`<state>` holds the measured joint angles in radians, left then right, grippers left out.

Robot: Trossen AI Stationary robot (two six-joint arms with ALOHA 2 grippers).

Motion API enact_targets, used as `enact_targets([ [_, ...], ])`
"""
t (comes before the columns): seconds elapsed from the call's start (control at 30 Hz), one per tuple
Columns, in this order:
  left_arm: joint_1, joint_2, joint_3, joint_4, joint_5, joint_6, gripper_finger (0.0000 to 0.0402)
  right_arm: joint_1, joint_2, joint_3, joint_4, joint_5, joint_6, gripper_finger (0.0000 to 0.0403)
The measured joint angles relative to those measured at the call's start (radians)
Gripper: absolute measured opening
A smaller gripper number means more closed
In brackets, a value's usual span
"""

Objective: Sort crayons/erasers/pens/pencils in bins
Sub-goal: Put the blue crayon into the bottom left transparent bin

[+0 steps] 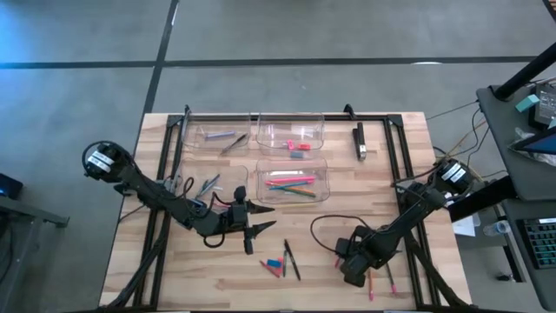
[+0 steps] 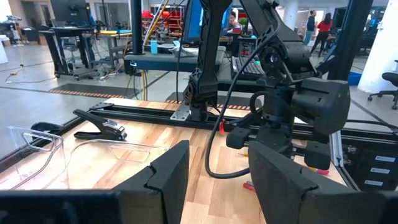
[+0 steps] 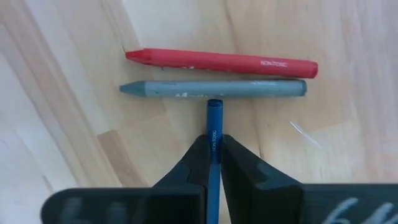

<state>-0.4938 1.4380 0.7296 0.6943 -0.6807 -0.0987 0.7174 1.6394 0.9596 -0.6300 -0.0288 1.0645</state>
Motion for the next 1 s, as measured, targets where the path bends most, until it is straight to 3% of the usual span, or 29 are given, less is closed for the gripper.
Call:
enact_targets([
  [0.5, 0.000, 0.000, 0.000, 0.000, 0.030, -0.001, 0.0151, -0.002, -0.139, 0.001, 0.055, 0.066, -0.060, 0.0013],
  [0.87, 0.003, 0.074, 0.023, 0.010, 0.067, -0.002, 0.0151, -0.023, -0.281, 0.000, 0.161, 0.238, -0.213, 0.0013],
  [1.0, 0.011, 0.122, 0.041, 0.112, 0.113, 0.000, 0.0151, -0.051, -0.325, -0.001, 0.233, 0.322, -0.328, 0.0013],
])
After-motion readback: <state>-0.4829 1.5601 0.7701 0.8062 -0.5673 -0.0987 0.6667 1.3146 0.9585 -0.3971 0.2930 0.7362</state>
